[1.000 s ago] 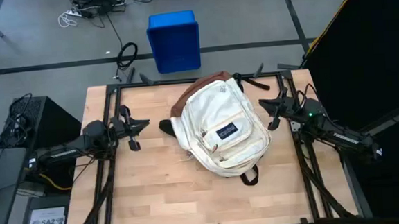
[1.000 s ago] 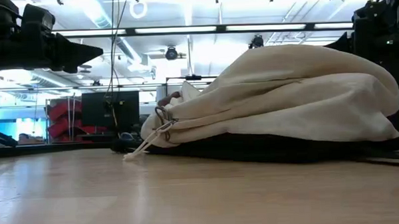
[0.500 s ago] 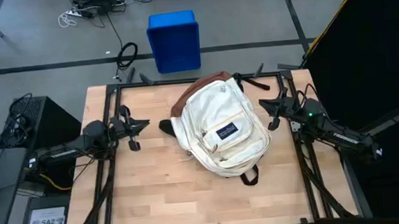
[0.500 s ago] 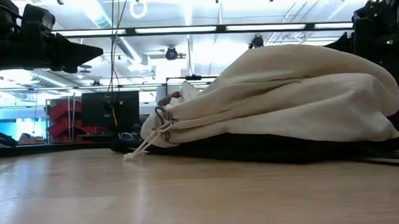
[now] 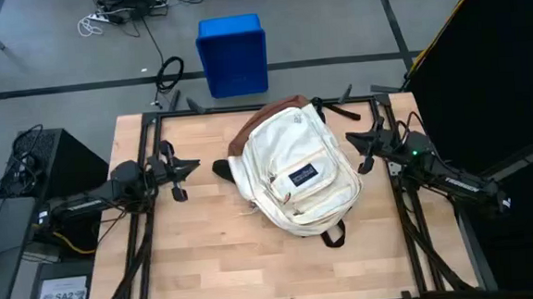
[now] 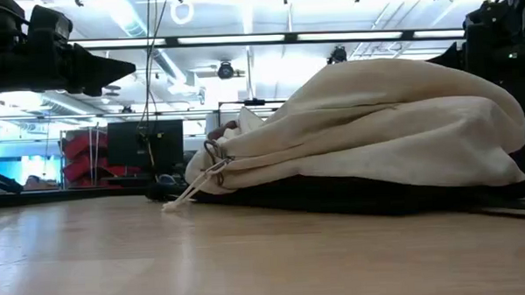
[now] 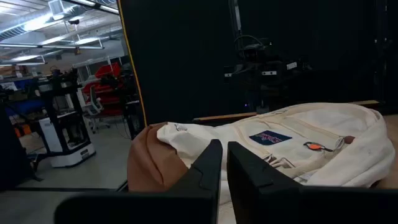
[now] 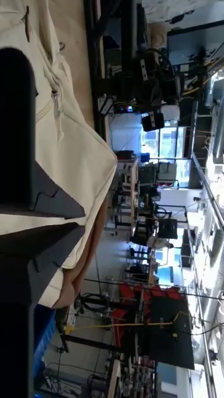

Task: Unpack backpack

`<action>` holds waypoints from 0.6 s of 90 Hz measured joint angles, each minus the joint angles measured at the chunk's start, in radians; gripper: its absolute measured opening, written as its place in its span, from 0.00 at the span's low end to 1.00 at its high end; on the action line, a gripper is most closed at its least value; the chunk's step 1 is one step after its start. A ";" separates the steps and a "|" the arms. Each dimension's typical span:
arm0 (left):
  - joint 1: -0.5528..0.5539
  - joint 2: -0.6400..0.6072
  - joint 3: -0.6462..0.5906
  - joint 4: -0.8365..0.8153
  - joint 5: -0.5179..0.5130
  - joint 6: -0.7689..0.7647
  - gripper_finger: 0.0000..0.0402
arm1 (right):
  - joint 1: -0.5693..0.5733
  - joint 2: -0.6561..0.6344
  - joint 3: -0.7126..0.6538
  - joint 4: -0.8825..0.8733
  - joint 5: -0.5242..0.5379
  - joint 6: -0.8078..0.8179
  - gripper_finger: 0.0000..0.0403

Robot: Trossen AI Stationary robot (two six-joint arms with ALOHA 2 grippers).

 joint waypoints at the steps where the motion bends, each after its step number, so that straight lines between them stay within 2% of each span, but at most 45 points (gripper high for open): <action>1: 0.000 0.000 0.000 0.000 0.000 0.000 0.00 | 0.000 0.000 0.000 0.000 0.000 0.000 0.02; 54: 0.000 0.000 0.000 0.000 0.000 0.000 0.00 | 0.000 0.000 0.000 0.000 0.000 0.000 0.02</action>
